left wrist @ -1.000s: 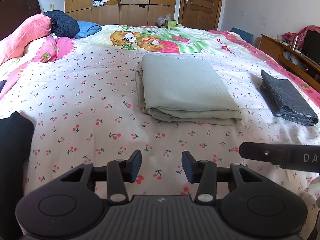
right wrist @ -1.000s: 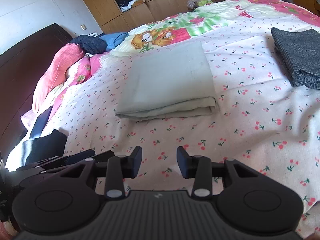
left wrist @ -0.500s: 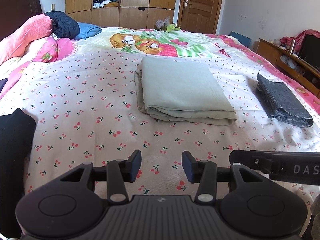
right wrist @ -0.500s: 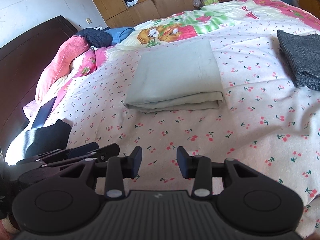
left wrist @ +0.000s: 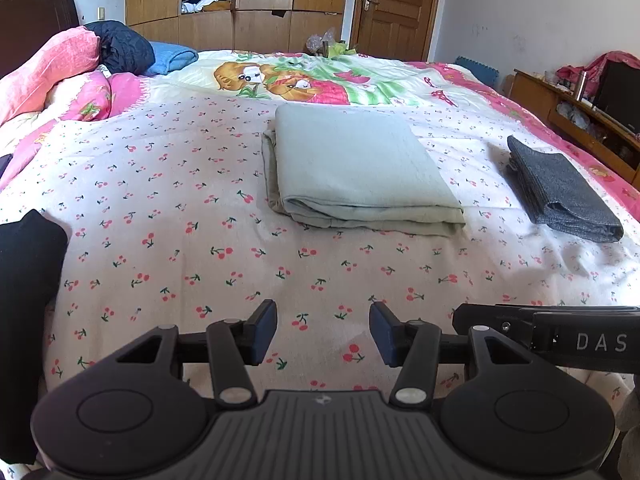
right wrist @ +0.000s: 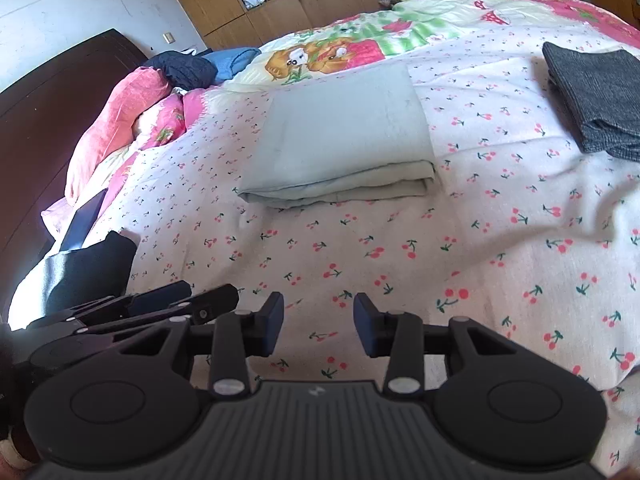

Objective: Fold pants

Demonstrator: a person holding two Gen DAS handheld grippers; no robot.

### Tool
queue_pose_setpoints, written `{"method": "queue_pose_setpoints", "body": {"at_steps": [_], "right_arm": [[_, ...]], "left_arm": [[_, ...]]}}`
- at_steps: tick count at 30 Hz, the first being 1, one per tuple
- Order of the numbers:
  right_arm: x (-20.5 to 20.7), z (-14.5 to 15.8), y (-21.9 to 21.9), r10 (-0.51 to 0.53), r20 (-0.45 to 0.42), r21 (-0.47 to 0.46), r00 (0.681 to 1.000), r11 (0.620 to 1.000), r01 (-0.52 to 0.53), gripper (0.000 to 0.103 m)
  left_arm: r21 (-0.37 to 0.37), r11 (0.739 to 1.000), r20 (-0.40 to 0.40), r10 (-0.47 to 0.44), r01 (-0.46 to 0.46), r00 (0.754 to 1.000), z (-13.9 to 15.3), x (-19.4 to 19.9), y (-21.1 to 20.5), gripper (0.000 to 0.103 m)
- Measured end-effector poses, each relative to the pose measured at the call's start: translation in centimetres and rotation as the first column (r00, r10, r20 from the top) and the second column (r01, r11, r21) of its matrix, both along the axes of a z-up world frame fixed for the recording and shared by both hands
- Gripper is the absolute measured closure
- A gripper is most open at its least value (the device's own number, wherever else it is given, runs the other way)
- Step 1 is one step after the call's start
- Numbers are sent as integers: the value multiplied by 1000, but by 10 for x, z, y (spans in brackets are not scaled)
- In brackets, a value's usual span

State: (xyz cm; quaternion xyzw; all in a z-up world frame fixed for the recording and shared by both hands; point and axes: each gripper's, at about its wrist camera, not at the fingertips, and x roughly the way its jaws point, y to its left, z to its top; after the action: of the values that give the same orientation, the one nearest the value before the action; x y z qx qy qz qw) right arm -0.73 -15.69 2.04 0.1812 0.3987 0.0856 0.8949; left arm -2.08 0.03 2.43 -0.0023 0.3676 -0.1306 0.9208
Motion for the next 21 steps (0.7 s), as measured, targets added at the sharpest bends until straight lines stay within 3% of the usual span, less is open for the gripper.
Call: {"method": "queue_pose_setpoints", "body": {"at_steps": [6,8,21], "right_arm": [[-3,-7,-4,-14,-14,7,1000,1000,14,63],[-4,-8,-4,-14,-15,8,1000,1000,14,63],[-12,-13,1,-12,11,-30,1000,999,12,62]], "left_arm": [[1,1000,-23,16,-16,1000,-6,-2,3,35],[5,1000,-25,25,-25,999,-9,-4,3,26],[31,997,1,67,-67,998,-16,-14,9,6]]}}
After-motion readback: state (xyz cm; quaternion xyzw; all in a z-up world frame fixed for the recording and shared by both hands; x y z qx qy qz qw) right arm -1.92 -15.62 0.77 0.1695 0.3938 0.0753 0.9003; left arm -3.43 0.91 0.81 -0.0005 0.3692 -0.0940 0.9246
